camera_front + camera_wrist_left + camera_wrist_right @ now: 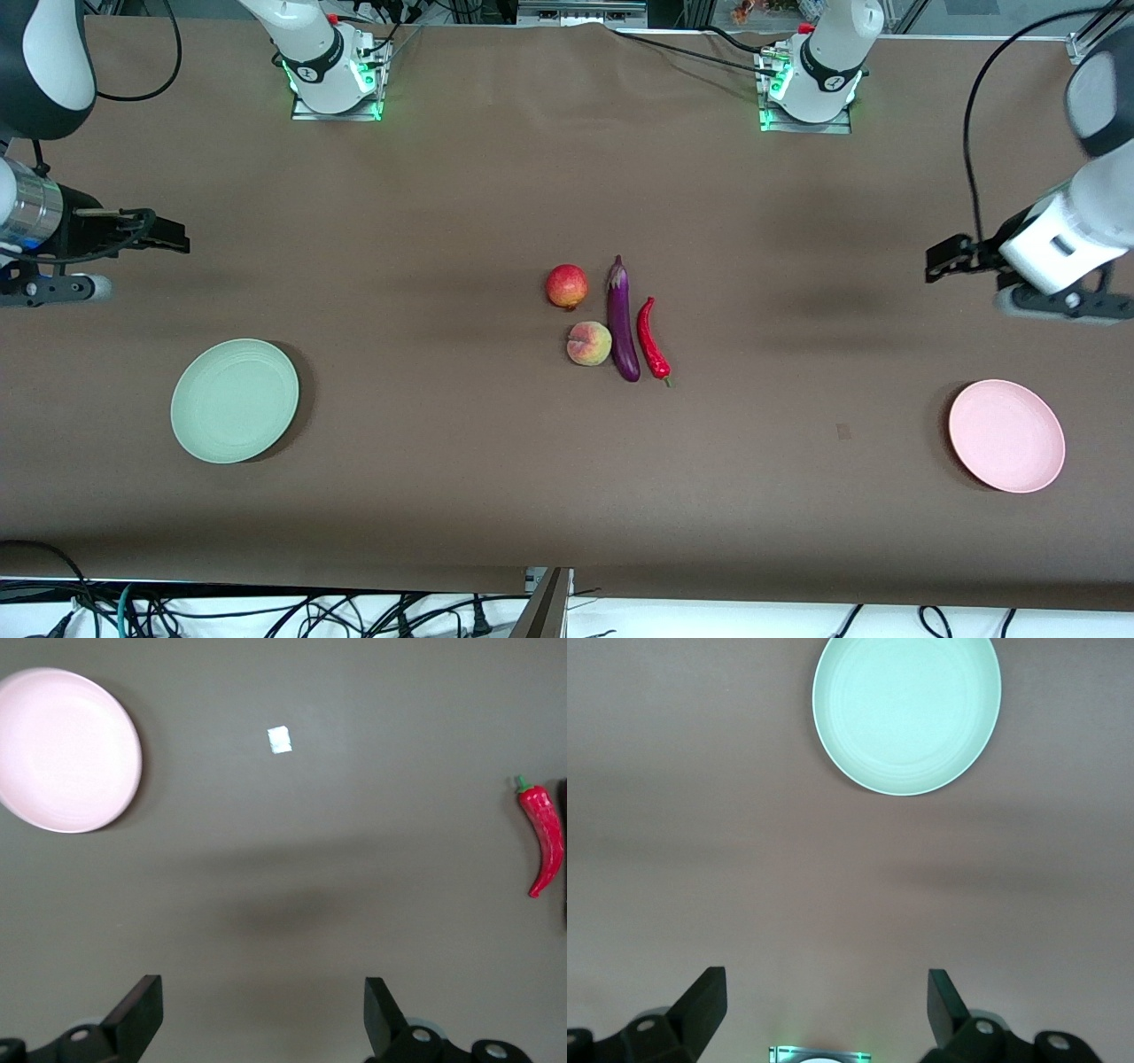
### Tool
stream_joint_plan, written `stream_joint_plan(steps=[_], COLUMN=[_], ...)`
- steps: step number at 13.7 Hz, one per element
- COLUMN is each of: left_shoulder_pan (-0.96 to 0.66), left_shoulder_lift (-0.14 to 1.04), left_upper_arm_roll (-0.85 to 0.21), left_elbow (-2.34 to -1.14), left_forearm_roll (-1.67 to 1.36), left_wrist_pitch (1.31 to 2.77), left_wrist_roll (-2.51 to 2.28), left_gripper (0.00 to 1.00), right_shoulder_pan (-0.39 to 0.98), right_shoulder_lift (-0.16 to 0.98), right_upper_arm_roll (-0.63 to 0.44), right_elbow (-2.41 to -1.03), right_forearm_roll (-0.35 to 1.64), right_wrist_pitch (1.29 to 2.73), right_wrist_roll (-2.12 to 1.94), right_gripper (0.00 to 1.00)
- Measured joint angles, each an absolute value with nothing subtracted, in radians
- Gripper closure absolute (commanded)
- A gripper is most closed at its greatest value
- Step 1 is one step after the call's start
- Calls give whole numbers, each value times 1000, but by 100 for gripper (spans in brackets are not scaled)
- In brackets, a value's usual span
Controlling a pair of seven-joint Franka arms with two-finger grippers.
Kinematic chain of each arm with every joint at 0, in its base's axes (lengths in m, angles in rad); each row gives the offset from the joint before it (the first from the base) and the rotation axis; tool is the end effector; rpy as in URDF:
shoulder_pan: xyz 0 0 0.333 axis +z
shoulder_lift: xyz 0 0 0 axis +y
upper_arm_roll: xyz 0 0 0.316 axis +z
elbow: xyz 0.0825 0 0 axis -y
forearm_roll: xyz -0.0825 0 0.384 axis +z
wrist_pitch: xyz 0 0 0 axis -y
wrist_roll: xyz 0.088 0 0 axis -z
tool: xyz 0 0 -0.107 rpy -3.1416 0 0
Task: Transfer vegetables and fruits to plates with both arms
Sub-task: 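Reach the right gripper to the pomegranate while the left gripper reaches the chili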
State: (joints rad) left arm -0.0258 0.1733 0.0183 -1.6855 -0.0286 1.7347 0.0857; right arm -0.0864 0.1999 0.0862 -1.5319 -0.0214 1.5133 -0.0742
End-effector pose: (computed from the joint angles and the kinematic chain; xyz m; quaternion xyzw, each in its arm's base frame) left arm 0.6014 -0.0078 0.4830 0.9971 -0.0433 -0.0615 0.0148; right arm 0.5984 -0.0068 0.5231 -0.9934 -0.0374 0.1087 0.0019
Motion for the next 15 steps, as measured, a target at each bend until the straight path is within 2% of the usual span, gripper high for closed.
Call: stream_joint_plan(steps=[2, 7, 13, 15], left_shoulder_pan=[-48, -187, -387, -440], left_shoulder_lift=[259, 464, 617, 676], left_upper_arm_roll=[17, 10, 9, 9], left_elbow=[-1684, -1679, -1673, -1651], left_forearm_roll=[-113, -147, -147, -147], left_wrist_pitch=[1781, 2042, 2299, 2370], left_wrist_roll=[86, -22, -533, -723], left_gripper=[0, 0, 0, 6], right_shoulder_pan=[-86, -45, 135, 204], right_shoulder_lift=[211, 262, 347, 382], right_upper_arm_roll=[86, 90, 95, 97], right_elbow=[-1529, -1529, -1528, -1528], right_forearm_roll=[11, 49, 91, 93], right_wrist_pitch=[1517, 1604, 1740, 1793], right_wrist_roll=[-74, -41, 214, 258], right_gripper=[0, 0, 0, 0])
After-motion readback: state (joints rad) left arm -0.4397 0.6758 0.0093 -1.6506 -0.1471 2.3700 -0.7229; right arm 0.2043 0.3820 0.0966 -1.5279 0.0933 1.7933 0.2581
